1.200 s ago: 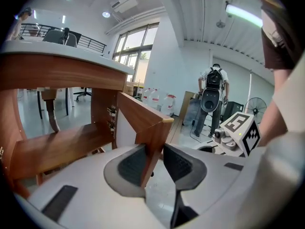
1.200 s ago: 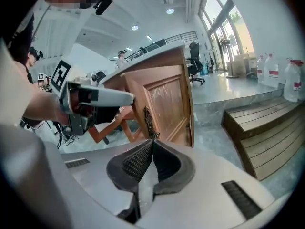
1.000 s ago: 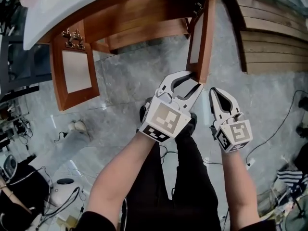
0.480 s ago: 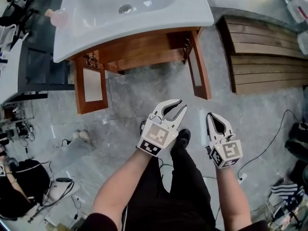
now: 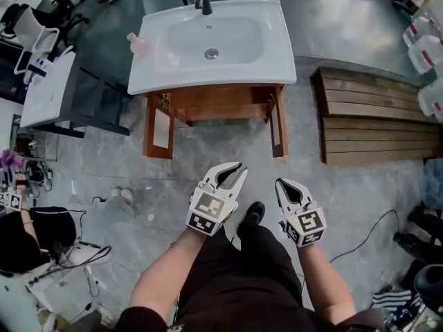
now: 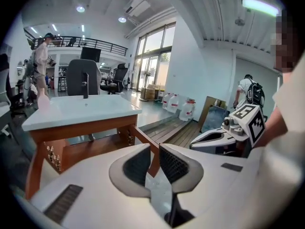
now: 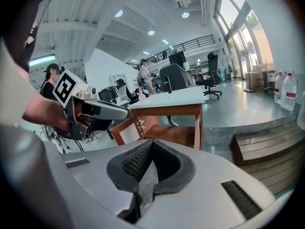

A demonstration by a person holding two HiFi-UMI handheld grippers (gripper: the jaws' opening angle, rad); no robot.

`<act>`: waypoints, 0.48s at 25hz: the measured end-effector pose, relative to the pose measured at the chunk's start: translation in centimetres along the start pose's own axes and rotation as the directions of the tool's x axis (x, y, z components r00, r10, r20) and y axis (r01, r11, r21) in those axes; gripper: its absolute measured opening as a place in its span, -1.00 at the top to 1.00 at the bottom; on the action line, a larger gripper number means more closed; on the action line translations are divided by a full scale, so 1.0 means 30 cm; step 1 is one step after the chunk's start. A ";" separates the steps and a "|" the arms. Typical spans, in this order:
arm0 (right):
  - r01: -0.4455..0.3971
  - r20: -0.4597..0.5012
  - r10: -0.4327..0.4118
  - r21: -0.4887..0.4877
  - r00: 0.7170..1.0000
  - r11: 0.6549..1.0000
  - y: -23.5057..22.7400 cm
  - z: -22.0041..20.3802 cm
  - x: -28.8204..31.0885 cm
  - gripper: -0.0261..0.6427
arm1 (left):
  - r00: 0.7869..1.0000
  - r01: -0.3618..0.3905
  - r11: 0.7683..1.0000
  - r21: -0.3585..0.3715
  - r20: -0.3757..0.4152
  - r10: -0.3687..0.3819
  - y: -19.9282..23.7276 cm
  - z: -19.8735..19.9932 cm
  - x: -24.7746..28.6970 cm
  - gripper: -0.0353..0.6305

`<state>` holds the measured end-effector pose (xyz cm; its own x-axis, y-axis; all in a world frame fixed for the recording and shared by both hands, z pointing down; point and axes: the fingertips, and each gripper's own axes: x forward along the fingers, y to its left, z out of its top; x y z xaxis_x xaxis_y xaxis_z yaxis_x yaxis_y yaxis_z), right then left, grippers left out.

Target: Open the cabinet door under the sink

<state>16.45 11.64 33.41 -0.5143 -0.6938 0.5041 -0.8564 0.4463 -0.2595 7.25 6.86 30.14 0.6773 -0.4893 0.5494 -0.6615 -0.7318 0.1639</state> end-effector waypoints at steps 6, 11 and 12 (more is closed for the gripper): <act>-0.040 0.056 0.044 -0.085 0.997 0.996 0.075 0.231 -0.066 0.88 | 0.994 -0.105 0.994 -0.034 0.027 0.106 0.020 0.112 -0.216 0.73; -0.051 0.079 0.061 -0.117 0.995 0.992 0.173 0.364 -0.063 0.88 | 0.987 -0.140 0.985 -0.096 0.066 0.147 0.079 0.162 -0.366 0.73; -0.063 0.085 0.074 -0.116 0.994 0.991 0.205 0.383 -0.058 0.88 | 0.986 -0.141 0.984 -0.106 0.076 0.150 0.095 0.172 -0.396 0.74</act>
<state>11.57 9.11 21.47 -0.5779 -0.7046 0.4119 -0.8111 0.5518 -0.1941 -1.01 8.14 19.86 0.5932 -0.6277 0.5041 -0.7809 -0.6010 0.1705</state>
